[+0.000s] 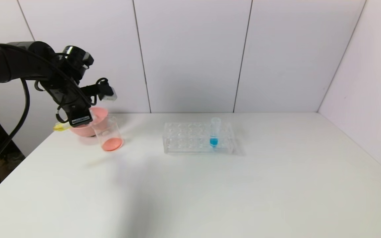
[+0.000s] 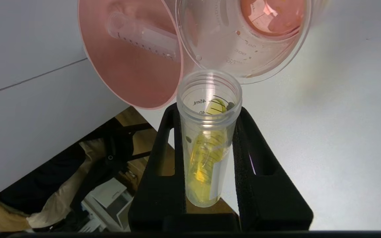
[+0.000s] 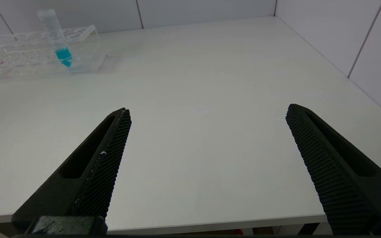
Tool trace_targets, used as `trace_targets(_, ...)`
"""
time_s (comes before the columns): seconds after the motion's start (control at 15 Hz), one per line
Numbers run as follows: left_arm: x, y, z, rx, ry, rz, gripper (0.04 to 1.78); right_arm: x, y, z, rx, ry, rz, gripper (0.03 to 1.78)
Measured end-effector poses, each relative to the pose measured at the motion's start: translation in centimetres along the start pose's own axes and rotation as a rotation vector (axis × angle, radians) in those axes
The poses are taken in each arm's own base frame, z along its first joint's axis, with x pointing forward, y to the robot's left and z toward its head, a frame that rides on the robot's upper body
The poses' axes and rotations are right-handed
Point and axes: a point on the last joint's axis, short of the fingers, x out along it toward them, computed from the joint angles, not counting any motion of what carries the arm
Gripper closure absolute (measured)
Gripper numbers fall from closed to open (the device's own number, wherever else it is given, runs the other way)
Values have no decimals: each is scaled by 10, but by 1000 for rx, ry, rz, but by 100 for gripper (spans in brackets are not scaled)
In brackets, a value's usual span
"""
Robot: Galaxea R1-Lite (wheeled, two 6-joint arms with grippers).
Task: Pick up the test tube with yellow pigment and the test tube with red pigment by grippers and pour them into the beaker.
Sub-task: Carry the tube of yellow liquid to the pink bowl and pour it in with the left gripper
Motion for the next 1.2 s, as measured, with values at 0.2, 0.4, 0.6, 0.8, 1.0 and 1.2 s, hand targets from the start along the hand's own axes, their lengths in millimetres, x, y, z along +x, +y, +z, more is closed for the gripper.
trace_targets(0.2,3,0,2,20,30,30,139,0,0,0,0,0,0,10)
trace_targets(0.4,5,-1,5,39,55,51,139,0,0,0,0,0,0,10)
trace_targets(0.6,6,-4,11,65,95,80,139,0,0,0,0,0,0,10)
trace_targets(0.8,7,-6,14,88,138,109,139,0,0,0,0,0,0,10)
trace_targets(1.0,7,-8,18,97,143,120,139,0,0,0,0,0,0,10)
trace_targets(1.2,7,-9,21,116,170,148,139,0,0,0,0,0,0,10)
